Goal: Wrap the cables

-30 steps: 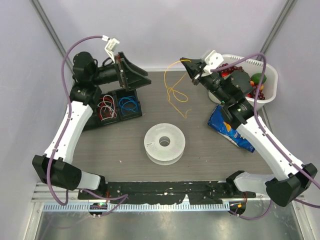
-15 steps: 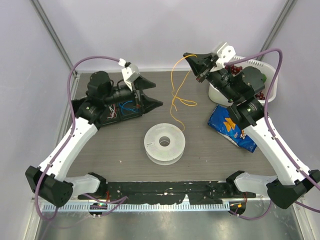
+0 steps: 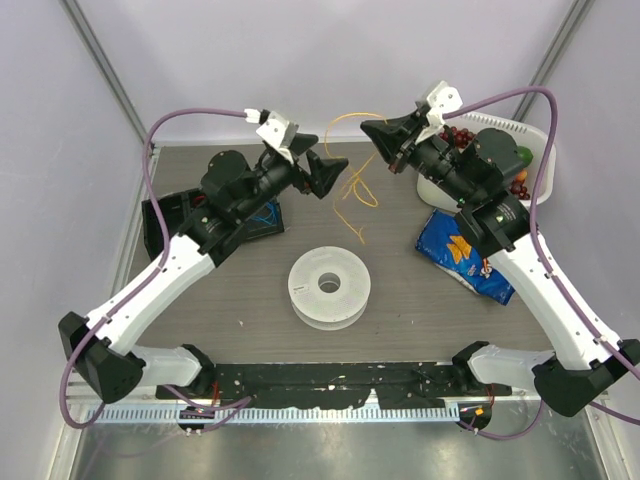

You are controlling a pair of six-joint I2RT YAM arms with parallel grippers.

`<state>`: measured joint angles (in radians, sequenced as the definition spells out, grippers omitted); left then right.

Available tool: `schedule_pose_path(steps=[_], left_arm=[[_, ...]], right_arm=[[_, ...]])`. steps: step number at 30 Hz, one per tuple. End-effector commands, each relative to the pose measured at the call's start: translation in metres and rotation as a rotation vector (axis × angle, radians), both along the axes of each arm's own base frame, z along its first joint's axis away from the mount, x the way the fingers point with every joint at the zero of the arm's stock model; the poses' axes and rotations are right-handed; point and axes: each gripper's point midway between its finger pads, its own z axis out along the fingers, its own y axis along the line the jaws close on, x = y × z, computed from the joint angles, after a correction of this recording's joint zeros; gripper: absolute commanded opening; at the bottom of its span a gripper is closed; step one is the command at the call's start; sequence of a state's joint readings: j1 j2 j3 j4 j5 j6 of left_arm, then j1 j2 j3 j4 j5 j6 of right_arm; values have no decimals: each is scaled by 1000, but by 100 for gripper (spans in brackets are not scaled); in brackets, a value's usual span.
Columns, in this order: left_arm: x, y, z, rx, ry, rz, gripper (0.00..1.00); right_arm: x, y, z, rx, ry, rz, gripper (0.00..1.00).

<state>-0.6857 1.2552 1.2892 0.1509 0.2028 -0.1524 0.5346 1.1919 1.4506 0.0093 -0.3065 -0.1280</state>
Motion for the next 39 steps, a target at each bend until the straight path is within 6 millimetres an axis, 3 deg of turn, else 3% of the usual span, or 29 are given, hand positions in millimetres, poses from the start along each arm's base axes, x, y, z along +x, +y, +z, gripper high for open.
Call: schedule_pose_path(steps=[1,4,9,14,22,25,27,29,32,35,39], left_arm=[[39,15,28,-38,-53,200,77],[79,31,6,37,8,400,55],[123,48,-32,-1,116,428,47],[147,66,-76,-7,233,372,46],[183,154,-164,93,421,537,36],[181,171,-181,85,483,539,34],[174,169,-181,65,501,488,35],[162,156,-172,57,492,401,37],[129,126,-147,66,440,165,52],[94,105,-123,44,415,-28,66],[53,92,-96,16,397,-192,73]], right_arm=[[-30,8,19,52,6,124,1],[-56,18,14,27,33,262,1],[-88,23,26,45,64,399,1],[-92,12,51,96,47,353,1],[-81,-20,90,180,-52,166,1],[-73,-29,100,189,-93,108,1],[-64,-33,101,182,-113,59,1],[-53,-36,99,166,-130,15,1],[-44,-36,95,147,-143,-4,1],[-41,-31,90,121,-149,12,1],[-49,-21,83,85,-159,79,1]])
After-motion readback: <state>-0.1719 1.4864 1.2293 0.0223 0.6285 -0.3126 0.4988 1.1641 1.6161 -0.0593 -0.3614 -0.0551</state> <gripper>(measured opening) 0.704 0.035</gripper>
